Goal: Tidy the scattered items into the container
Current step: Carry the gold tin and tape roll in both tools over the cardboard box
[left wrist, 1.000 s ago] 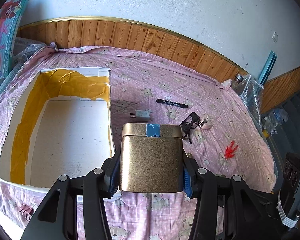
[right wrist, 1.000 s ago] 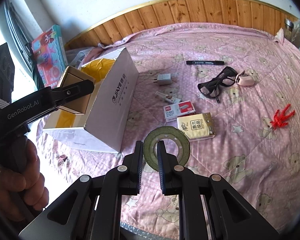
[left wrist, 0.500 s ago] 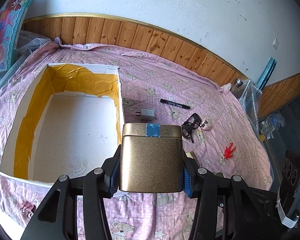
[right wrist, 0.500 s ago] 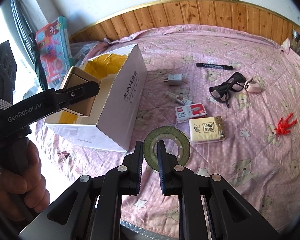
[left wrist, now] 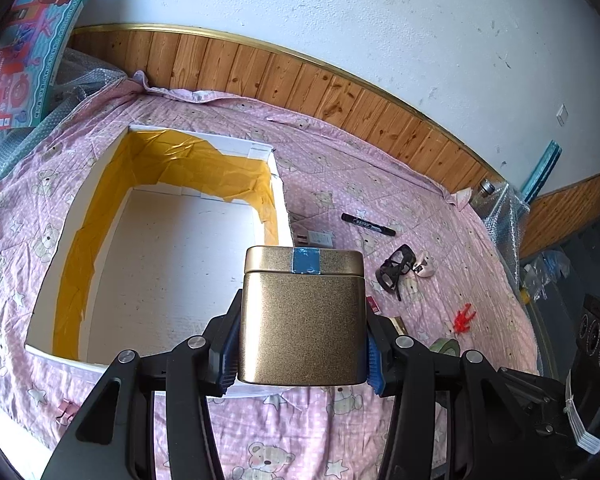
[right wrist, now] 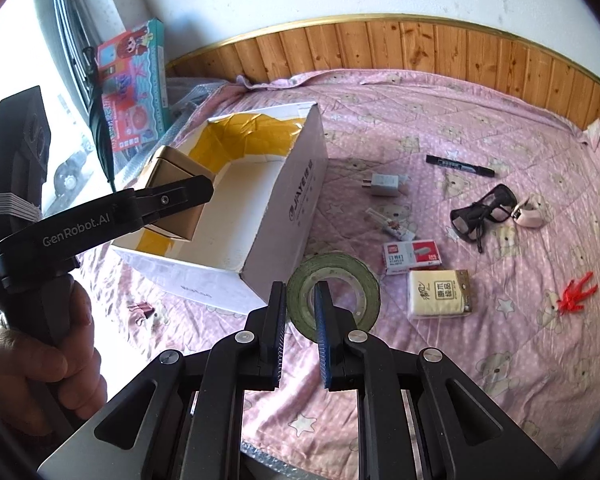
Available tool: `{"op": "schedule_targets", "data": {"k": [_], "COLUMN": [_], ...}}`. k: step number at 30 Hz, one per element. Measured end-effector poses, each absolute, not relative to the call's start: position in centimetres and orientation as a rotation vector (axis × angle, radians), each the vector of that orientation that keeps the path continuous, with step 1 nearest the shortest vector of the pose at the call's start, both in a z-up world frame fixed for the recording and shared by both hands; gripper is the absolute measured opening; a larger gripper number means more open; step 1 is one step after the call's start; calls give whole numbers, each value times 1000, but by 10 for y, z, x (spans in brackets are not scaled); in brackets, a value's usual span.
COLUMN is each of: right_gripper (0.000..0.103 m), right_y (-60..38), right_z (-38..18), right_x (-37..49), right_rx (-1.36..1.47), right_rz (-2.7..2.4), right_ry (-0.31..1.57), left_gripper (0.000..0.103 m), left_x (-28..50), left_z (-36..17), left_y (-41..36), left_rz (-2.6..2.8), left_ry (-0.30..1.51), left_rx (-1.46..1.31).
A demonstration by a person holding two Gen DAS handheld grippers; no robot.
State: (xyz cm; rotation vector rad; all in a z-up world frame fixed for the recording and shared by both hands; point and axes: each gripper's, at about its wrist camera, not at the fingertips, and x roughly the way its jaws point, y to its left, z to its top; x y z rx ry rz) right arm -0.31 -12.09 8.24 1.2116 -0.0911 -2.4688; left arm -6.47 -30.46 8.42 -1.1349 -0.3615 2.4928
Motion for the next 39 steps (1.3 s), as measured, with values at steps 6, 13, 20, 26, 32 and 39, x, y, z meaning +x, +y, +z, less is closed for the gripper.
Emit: {"op": "schedule_targets", "data": {"k": [6,13,20,26,32,39], "right_gripper": [15,15,15,15,15,15], "right_y": [-138,-159,-179,-195,-209,-222], "right_z": [87,93,93,94,96,94], "right_x": [-12,-22,-32,-43,-58,-80], "right_rx": [1197,1171,1162,1152,1140,1136], "right_rz": [-2441,-2410,-2370,-2341,-2315,-2275], "right_ry": [-65,-42,-32,-26,-28,-42], "left_gripper": [50,50,50,50,50,50], "left_x": [-68,-74,-80,-88,-100,-119], "left_z": [85,89,86,85,81,74], "left_y": [-325,-344,-357,-370,-377,-375], "left_rz": [2517,2544,2553,2579,2581,2549], "left_ry": [-398,-423,-438,-450,-449,-448], "left_rx": [-1138,-1129,-1146,-1161,-1195,-1255]}}
